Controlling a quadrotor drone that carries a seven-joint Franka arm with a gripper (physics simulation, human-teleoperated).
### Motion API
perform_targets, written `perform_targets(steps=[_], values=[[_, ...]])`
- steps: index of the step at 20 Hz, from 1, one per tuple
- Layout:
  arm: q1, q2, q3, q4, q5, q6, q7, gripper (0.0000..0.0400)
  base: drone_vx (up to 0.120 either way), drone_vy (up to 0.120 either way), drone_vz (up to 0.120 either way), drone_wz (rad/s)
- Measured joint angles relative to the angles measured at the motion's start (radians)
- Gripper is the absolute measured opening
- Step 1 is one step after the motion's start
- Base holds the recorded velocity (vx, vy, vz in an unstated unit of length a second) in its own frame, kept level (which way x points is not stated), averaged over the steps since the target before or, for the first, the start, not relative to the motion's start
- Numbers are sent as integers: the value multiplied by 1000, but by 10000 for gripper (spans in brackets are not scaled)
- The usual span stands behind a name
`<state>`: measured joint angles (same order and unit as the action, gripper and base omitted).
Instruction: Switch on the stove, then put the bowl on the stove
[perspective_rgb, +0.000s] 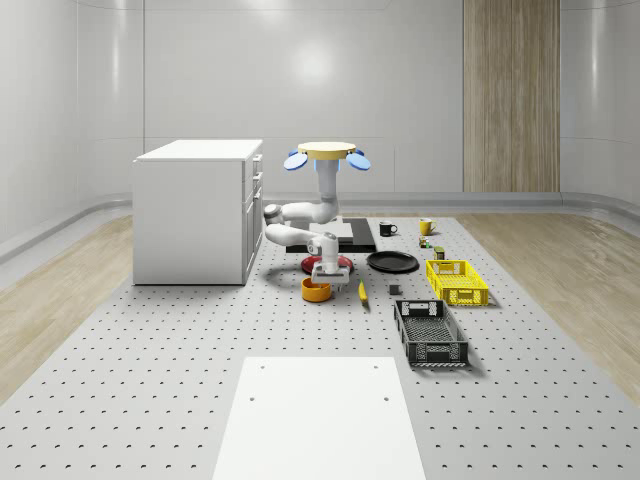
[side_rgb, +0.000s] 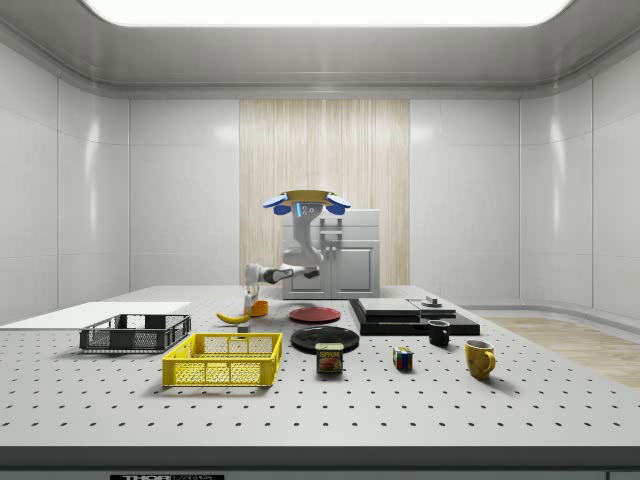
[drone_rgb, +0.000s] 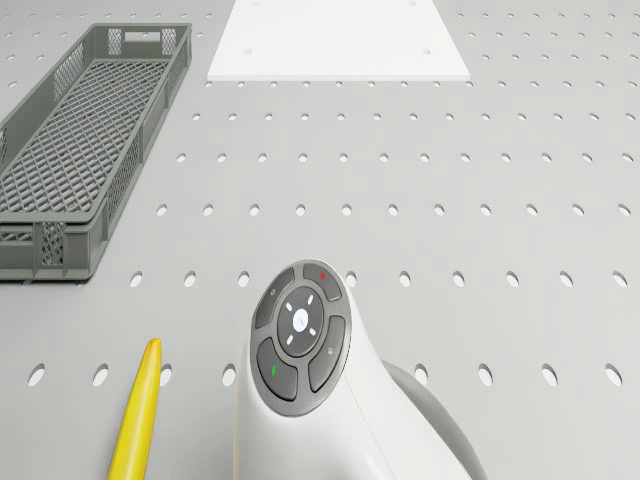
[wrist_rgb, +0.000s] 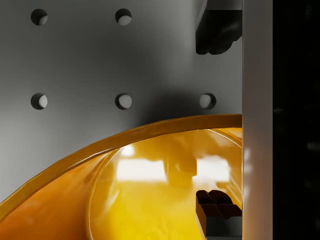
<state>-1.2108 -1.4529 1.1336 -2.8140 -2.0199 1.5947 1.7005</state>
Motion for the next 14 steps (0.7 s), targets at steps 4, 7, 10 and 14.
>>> perform_targets(steps=[4, 7, 10, 14], values=[[1, 1, 1, 0, 1, -1, 0, 400, 0, 0, 0, 0], [2, 2, 7, -3, 6, -5, 0, 400, 0, 0, 0, 0], [3, 2, 10, -4, 9, -7, 0, 376, 0, 0, 0, 0], [3, 2, 12, -5, 10, -8, 0, 202, 0, 0, 0, 0]])
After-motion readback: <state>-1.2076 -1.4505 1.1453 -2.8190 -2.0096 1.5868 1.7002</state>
